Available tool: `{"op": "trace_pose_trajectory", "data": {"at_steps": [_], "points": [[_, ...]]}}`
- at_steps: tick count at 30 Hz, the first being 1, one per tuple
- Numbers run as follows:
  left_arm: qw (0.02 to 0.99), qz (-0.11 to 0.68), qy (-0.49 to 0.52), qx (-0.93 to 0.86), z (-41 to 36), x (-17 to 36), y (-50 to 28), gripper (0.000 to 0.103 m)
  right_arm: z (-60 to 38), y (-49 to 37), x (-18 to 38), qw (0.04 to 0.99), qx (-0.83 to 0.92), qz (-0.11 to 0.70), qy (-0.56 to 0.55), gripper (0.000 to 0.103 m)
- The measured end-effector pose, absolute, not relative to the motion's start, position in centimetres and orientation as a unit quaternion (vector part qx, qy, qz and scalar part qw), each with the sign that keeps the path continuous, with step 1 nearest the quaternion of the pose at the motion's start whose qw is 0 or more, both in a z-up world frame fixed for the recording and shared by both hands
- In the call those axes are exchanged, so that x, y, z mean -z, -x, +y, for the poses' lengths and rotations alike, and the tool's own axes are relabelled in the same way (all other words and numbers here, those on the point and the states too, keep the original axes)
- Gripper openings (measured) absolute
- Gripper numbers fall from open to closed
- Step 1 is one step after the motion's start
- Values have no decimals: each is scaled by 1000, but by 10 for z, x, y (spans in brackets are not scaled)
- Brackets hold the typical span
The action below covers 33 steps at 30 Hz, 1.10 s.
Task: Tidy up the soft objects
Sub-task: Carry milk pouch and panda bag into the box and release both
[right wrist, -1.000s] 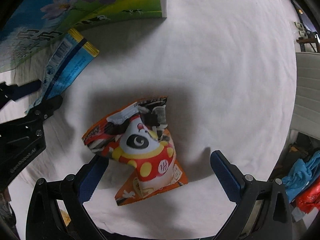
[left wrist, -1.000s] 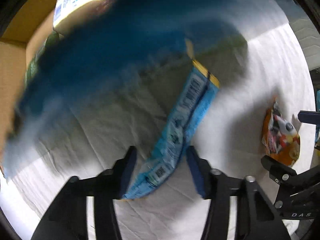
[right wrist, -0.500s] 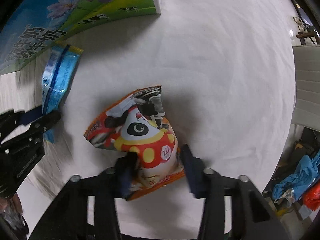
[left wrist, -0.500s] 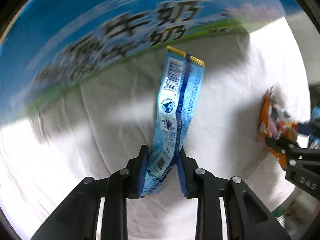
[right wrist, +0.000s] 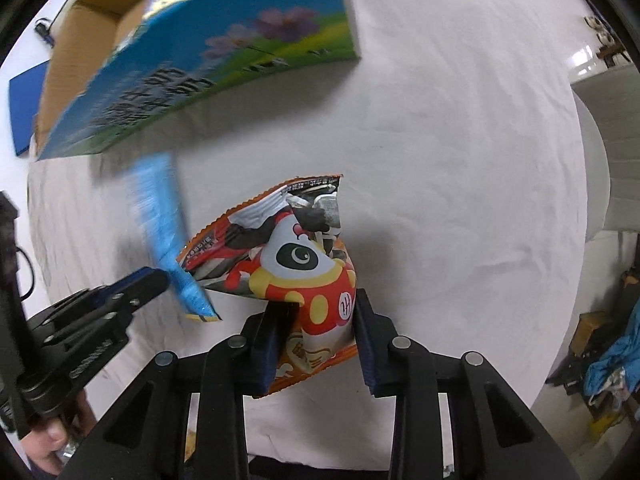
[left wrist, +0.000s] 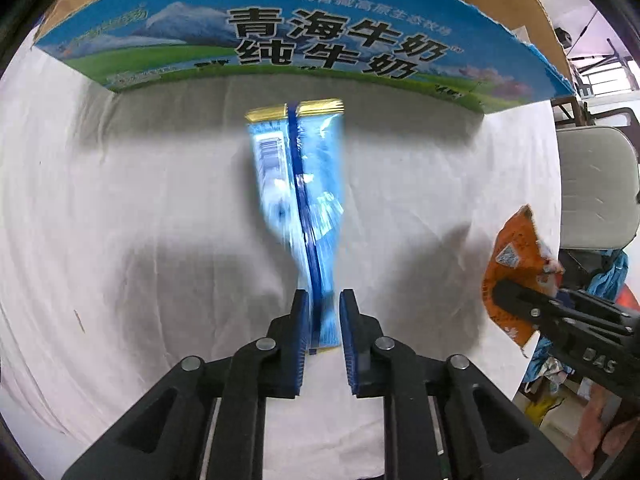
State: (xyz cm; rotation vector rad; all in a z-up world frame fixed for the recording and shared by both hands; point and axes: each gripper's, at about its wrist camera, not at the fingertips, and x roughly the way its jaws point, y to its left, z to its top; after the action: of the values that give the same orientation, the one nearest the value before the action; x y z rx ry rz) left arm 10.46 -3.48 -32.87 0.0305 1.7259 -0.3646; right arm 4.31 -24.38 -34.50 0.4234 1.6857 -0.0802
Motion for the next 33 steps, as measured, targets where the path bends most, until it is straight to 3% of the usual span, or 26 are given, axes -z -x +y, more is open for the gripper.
{"op": "trace_pose_trajectory", "data": {"at_steps": [3, 8, 10, 12, 14, 17, 18, 24, 33], "points": [[619, 769, 17, 159, -22, 336, -103, 15, -236, -40, 340, 646, 36, 742, -175, 35], [609, 781, 42, 134, -3, 350, -104, 29, -223, -48, 342, 643, 35, 743, -180, 35], [603, 784, 49, 136, 2, 356, -104, 42, -221, -47, 343, 641, 38, 744, -185, 35], [602, 786, 42, 135, -4, 361, -106, 48, -216, -47, 349, 638, 40, 746, -187, 35], [599, 789, 25, 130, -12, 371, -104, 48, -216, -47, 353, 635, 44, 748, -187, 35], [623, 774, -13, 114, -22, 376, -100, 43, -213, -48, 357, 635, 48, 749, -185, 35], [633, 765, -21, 112, -25, 375, -102, 27, -212, -48, 358, 636, 47, 748, -184, 35], [668, 732, -56, 124, -35, 360, -85, 15, -204, -44, 353, 646, 48, 742, -172, 35], [696, 703, -10, 149, 7, 301, -65, 13, -197, -39, 326, 667, 27, 724, -174, 35]]}}
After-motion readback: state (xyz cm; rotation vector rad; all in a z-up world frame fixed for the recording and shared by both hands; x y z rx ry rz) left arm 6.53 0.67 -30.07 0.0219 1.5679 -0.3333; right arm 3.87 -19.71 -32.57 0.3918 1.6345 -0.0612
